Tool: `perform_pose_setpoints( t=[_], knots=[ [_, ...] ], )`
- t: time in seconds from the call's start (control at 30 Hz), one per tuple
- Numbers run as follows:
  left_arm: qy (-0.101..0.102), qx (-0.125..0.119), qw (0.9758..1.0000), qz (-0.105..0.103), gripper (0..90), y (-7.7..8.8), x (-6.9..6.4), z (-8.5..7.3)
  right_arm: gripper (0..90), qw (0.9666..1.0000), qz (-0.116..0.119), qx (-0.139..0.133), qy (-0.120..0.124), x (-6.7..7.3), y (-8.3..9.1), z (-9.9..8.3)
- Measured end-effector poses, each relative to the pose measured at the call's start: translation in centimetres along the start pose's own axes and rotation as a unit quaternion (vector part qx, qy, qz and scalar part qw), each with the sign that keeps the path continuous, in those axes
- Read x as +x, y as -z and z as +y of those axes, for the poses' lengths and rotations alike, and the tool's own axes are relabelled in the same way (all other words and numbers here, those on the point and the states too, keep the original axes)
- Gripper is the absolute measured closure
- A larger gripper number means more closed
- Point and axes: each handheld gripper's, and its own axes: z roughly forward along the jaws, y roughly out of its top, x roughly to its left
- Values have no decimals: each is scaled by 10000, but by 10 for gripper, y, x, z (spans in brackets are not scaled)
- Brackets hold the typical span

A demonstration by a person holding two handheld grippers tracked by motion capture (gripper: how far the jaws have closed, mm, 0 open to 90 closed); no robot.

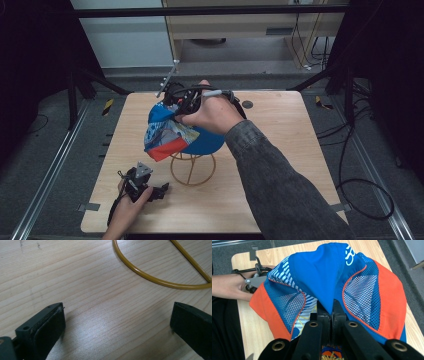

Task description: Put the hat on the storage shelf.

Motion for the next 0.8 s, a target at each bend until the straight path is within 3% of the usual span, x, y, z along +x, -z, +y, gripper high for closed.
perform_pose_setpoints(
  t=[0.23,0.8],
  knots=[
    [-8,6,10000,0,0,0,0,0,878,10000,30,64,18,1,-1,0],
    [-11,7,10000,-3,0,0,0,0,818,9998,-167,92,-6,-4,-1,-3]
  ],
)
